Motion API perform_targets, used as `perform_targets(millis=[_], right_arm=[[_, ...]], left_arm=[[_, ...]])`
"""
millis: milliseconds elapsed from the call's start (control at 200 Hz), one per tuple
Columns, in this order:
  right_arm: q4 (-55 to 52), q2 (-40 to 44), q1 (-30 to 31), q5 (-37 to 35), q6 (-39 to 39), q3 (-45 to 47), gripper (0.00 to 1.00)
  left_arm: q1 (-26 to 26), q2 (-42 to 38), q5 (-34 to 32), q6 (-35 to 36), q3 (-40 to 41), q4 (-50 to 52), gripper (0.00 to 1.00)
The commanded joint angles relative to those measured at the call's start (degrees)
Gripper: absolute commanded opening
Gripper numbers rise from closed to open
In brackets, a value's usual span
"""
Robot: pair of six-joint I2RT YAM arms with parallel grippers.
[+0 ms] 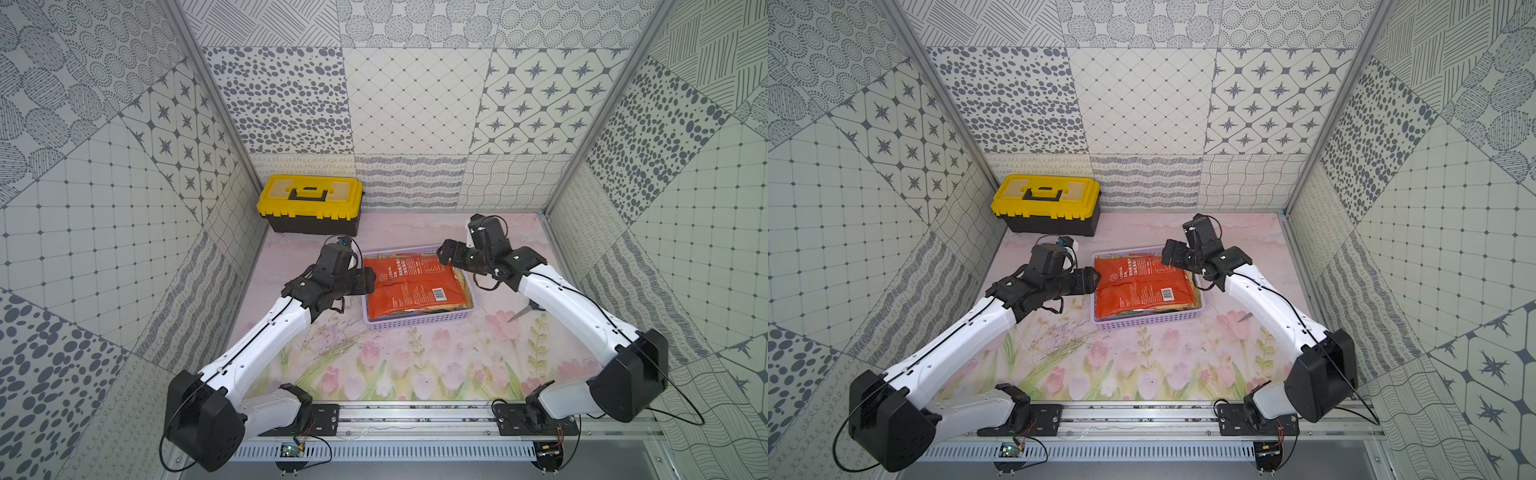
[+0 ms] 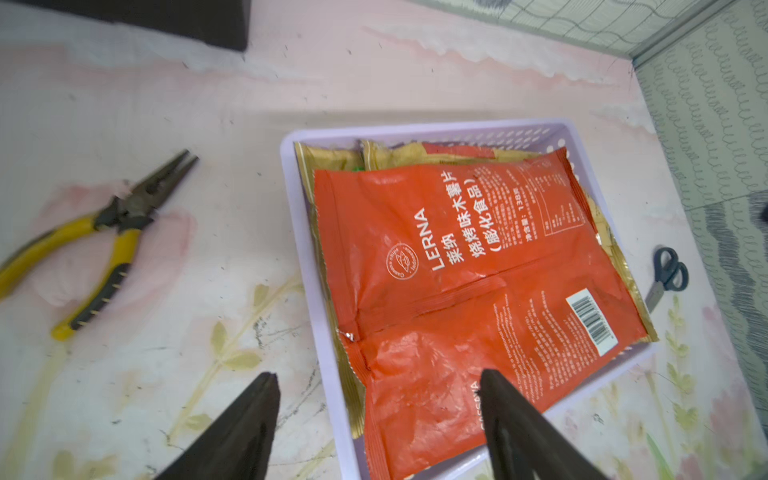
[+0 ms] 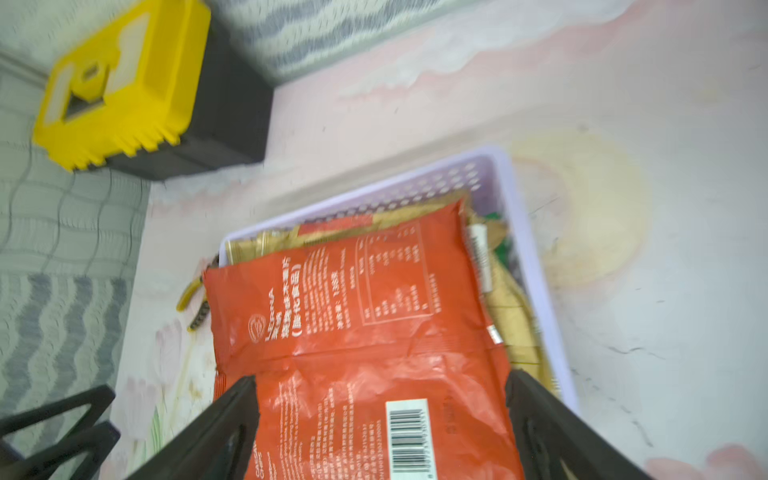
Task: Put the potato chips into the basket
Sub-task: Place the potato chip in the basket, then reset both arms
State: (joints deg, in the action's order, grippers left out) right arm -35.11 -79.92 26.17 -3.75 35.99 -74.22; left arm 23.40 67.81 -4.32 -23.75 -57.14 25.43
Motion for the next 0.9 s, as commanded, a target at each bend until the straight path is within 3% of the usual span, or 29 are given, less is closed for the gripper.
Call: perform_targets(millis=[0,180,395,585,670,895], right_arm=[[-0.66,3.97,-8.47,-6.96,-1.65,3.34,0.97],[10.82,9.77,-19.18,-21.55,-7.61,18.83,0.97],[37.53,16.79,-22.66,-26.35,-15.77,41.01,0.97],[65.30,12.43,-22.65,-19.15,-22.74,54.33,0.97],[75.06,6.55,-22.73,-14.88,-26.71,56.16,0.97],[75.42,1.94,-23.06,-4.93,-34.55,52.37,0.97]], left_arm=[[-1.31,-4.08,-18.48,3.34,3.29,-6.57,0.83],[-5.88,-1.99,-32.62,5.55,12.81,-17.48,0.85],[-15.15,1.87,-34.93,8.74,23.04,-29.98,0.88],[-20.33,9.83,-21.36,10.61,31.92,-53.58,0.89],[-20.72,12.89,-13.08,13.62,30.60,-56.90,0.88],[-21.16,15.32,-1.24,18.58,31.19,-63.15,0.87]])
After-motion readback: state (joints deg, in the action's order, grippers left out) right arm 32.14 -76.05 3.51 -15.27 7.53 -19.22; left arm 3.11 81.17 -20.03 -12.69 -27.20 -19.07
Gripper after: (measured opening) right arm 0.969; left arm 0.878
